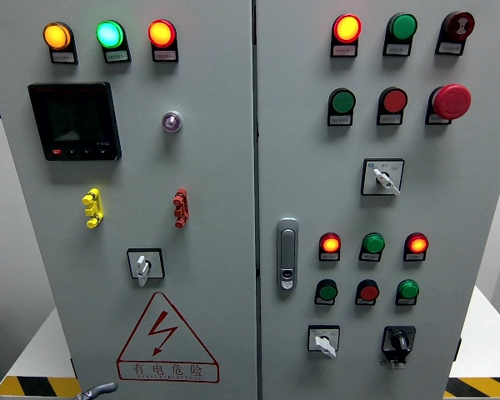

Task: Turn on light switch 1
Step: 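Raise the left hand toward the rotary switch above the warning sign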

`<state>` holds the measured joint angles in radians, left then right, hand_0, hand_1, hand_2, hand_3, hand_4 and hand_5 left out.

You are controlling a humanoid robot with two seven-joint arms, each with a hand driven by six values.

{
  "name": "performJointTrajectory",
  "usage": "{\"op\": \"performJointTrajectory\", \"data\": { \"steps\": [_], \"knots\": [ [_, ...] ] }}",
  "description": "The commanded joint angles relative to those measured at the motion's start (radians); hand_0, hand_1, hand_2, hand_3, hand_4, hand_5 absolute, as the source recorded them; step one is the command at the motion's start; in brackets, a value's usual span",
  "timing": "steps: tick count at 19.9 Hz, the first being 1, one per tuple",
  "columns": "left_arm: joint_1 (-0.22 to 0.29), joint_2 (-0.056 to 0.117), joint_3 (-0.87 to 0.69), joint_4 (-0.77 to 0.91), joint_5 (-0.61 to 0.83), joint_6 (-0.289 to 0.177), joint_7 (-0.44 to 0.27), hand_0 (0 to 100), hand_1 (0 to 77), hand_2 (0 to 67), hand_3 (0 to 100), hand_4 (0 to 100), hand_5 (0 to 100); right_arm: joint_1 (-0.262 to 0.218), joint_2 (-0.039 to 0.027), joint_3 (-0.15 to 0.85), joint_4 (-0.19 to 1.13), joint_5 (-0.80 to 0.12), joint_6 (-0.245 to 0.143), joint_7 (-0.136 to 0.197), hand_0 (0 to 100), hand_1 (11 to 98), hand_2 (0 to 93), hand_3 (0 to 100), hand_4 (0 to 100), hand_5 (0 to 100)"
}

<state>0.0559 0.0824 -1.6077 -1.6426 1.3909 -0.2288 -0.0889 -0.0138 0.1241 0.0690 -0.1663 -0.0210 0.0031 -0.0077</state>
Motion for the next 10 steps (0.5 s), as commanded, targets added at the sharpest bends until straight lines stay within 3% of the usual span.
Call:
{"op": "performJointTrajectory", "data": {
  "steps": [1,4,7,10],
  "knots": [
    [-0.048,0.028,-0.003,-0.008,-0.026,0.006,0.005,0,18.4,21.6,60,85,82,0.0,0.0002,0.0,0.001,0.0,0.0,0.0,0,19.6,0.0,19,19,11],
    [-0.088,0.033,-0.003,-0.006,-0.03,0.054,0.029,0,19.8,22.9,67,91,85,0.0,0.0002,0.0,0.001,0.0,0.0,0.0,0,19.6,0.0,19,19,11],
    [-0.142,0.034,0.017,-0.006,-0.038,0.155,0.115,0,23.0,25.6,75,96,88,0.0,-0.0013,0.0,0.001,0.0,0.0,0.0,0,19.6,0.0,19,19,11],
    [-0.194,0.033,0.034,-0.005,-0.062,0.174,0.152,0,26.2,29.1,82,100,92,0.0,-0.0014,0.0,0.001,0.0,-0.002,0.0,0,19.6,0.0,19,19,11]
  ]
}}
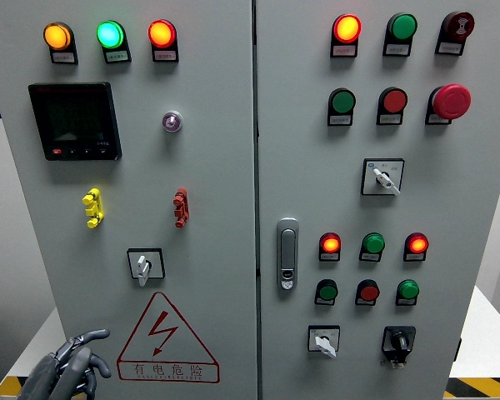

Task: Turn on light switch 1
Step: 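Raise the left hand toward the rotary switch above the warning sign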

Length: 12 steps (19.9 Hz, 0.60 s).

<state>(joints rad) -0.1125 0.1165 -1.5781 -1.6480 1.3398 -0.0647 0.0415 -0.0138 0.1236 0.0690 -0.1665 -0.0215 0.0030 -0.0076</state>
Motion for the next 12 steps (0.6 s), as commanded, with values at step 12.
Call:
{"op": "performJointTrajectory", "data": {
  "steps": [12],
  "knots": [
    [-0.182,-0.078,0.0,-0.015,-0.001,0.023,0.234,0,38.4,38.5,90,100,100,0.0,0.0006,0.0,0.001,0.0,-0.001,0.0,0,19.6,0.0,19,19,11]
  ]
}}
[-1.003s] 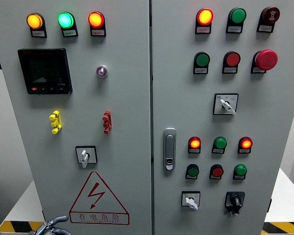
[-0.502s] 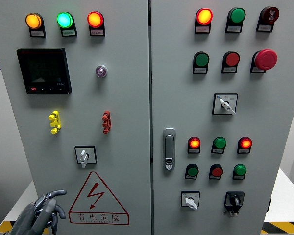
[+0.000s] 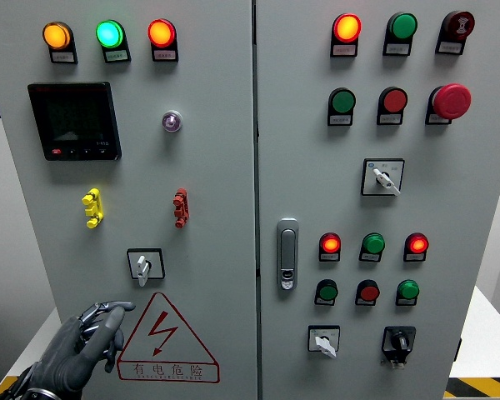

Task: Turn on light switch 1
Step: 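Raise the left hand toward the rotary switch above the warning sign, then close the left hand fingers around the rotary switch knob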

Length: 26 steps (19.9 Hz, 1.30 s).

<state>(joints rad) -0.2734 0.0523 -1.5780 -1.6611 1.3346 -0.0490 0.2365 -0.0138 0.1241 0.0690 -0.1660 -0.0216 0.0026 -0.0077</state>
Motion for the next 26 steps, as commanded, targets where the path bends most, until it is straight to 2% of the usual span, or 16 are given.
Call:
{"op": "performJointTrajectory", "data": {
  "steps": [1,2,5,6,7,10,12,14,17,18,19,26],
  "knots": [
    [-0.03,-0.02,0.001,-0.003,0.006,0.018,0.056,0,39.1,39.1,90,100,100,0.0,0.0001,0.0,-0.001,0.0,-0.001,0.0,0,19.6,0.0,19,19,11],
    [-0.039,-0.031,0.001,-0.005,0.009,0.03,0.078,0,39.6,39.5,90,100,100,0.0,0.0001,0.0,-0.001,0.0,-0.001,0.0,0,19.6,0.0,19,19,11],
    [-0.061,-0.04,0.006,-0.02,0.064,0.083,0.157,0,42.2,41.0,91,100,100,0.0,-0.0014,0.0,-0.001,0.0,0.0,0.0,0,19.6,0.0,19,19,11],
    [-0.064,-0.046,0.006,-0.02,0.095,0.101,0.168,0,43.3,41.5,91,100,100,0.0,0.0001,0.0,-0.001,0.0,-0.001,0.0,0,19.6,0.0,19,19,11],
    [-0.069,-0.049,0.007,-0.02,0.122,0.115,0.172,0,43.5,42.0,91,100,100,0.0,0.0001,0.0,0.0,0.0,0.0,0.0,0,19.6,0.0,19,19,11],
    [-0.075,-0.06,0.007,-0.019,0.133,0.118,0.176,0,44.2,42.5,91,100,100,0.0,-0.0014,0.0,-0.001,0.0,0.0,0.0,0,19.6,0.0,19,19,11],
    [-0.093,-0.072,0.009,-0.019,0.136,0.132,0.182,0,44.0,42.6,91,100,100,0.0,0.0001,0.0,-0.001,0.0,0.0,0.0,0,19.6,0.0,19,19,11],
    [-0.116,-0.081,0.018,-0.017,0.158,0.165,0.213,0,44.0,42.6,91,100,100,0.0,0.0001,0.0,0.0,0.0,0.0,0.0,0,19.6,0.0,19,19,11],
    [-0.139,-0.095,0.032,-0.014,0.198,0.224,0.221,0,44.6,42.6,92,100,100,0.0,0.0001,0.0,0.0,0.0,0.0,0.0,0,19.6,0.0,19,19,11],
    [-0.147,-0.097,0.039,-0.012,0.211,0.241,0.222,0,44.7,42.9,92,100,100,0.0,-0.0014,0.0,0.0,0.0,0.0,0.0,0,19.6,0.0,19,19,11],
    [-0.15,-0.095,0.042,-0.011,0.216,0.25,0.224,0,44.7,43.2,92,100,100,0.0,0.0001,0.0,0.0,0.002,0.0,0.0,0,19.6,0.0,19,19,11],
    [-0.181,-0.097,0.044,0.001,0.216,0.255,0.287,0,46.4,44.7,93,100,100,0.0,-0.0014,0.0,0.0,0.0,0.0,0.0,0,19.6,0.0,19,19,11]
  ]
}}
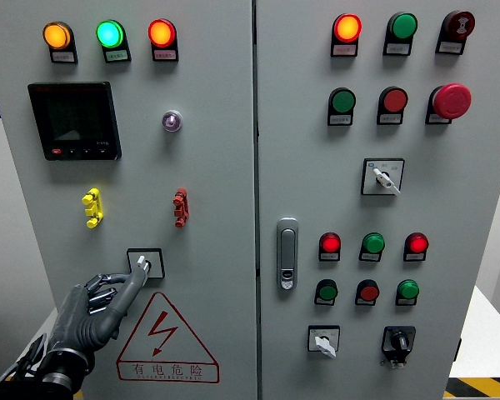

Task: Turn on light switch 1
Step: 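Close the left hand fingers around the rotary switch knob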

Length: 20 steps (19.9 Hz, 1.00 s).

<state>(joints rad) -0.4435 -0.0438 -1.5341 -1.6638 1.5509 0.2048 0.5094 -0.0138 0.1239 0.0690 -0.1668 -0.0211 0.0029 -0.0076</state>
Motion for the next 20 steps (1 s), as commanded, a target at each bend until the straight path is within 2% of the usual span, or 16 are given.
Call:
{"op": "performJointTrajectory", "data": {
  "steps": [1,6,8,12,15,20],
  "knots": [
    [-0.02,-0.001,0.0,0.006,0.0,0.001,0.015,0,46.6,45.2,93,100,100,0.0,0.0004,0.0,0.0,0.0,0.0,0.0,0,19.6,0.0,19,19,11],
    [-0.032,-0.001,0.0,0.006,0.0,0.001,0.061,0,47.6,46.7,94,100,100,0.0,-0.0011,0.0,0.001,0.0,0.0,0.0,0,19.6,0.0,19,19,11],
    [-0.035,-0.001,0.0,0.004,0.0,0.001,0.07,0,48.4,47.7,94,100,100,0.0,0.0004,0.0,0.0,0.0,0.0,0.0,0,19.6,0.0,19,19,10],
    [-0.066,0.001,0.0,0.006,0.0,0.001,0.095,0,50.3,50.8,96,100,100,0.0,-0.0011,0.0,0.001,0.0,0.0,0.0,0,19.6,0.0,19,19,10],
    [-0.07,0.002,0.002,0.01,0.015,0.001,0.127,0,51.1,51.5,96,100,100,0.0,0.0004,0.0,0.001,0.0,0.0,0.0,0,19.2,0.0,19,19,10],
    [-0.075,0.004,0.002,0.012,0.035,0.001,0.133,0,53.4,52.0,97,100,100,0.0,0.0004,0.0,0.001,0.0,-0.001,0.0,0,19.3,0.0,19,19,10]
  ]
}}
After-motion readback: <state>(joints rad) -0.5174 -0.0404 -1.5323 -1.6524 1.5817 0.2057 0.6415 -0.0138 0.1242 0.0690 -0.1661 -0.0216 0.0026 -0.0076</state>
